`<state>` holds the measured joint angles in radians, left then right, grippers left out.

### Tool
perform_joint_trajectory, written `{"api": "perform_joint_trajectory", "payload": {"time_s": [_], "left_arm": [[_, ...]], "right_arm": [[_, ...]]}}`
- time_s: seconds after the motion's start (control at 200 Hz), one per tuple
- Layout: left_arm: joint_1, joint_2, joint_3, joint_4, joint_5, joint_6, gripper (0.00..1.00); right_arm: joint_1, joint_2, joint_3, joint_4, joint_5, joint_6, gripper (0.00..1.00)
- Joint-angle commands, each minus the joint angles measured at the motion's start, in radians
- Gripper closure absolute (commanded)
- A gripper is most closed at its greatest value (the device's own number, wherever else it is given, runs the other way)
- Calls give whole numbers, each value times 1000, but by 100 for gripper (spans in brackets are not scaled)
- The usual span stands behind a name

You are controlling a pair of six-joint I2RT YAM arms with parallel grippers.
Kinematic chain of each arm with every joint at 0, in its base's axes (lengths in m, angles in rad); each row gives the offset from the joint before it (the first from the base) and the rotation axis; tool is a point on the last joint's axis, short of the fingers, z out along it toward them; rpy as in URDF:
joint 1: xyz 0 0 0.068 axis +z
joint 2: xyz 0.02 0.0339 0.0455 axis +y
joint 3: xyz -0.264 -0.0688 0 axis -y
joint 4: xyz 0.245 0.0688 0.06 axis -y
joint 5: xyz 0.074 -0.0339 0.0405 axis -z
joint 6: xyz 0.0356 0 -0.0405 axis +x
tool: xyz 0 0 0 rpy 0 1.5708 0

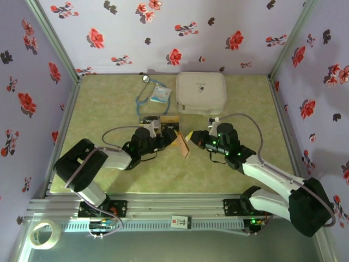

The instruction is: Put the credit cards into the card holder

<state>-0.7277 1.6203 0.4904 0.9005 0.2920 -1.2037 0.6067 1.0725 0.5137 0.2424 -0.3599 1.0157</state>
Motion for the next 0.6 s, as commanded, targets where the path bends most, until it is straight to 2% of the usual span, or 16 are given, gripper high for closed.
{"api": "perform_joint_trajectory", "payload": {"time_s": [0.0,0.145,0.315,0.595], "left_arm": [[-7,8,-23,81,5,-4,28],[-9,12,-33,57,2,3,28],[-15,36,-38,60,1,7,39],[-27,7,-41,-56,0,52,40]], "right_arm": [[-4,-9,-15,54,-12,17,100],[-4,-7,-41,57,4,15,100],[-10,-13,-118,77,58,-3,100],[-104,-37,-279,91,87,-18,100]]}}
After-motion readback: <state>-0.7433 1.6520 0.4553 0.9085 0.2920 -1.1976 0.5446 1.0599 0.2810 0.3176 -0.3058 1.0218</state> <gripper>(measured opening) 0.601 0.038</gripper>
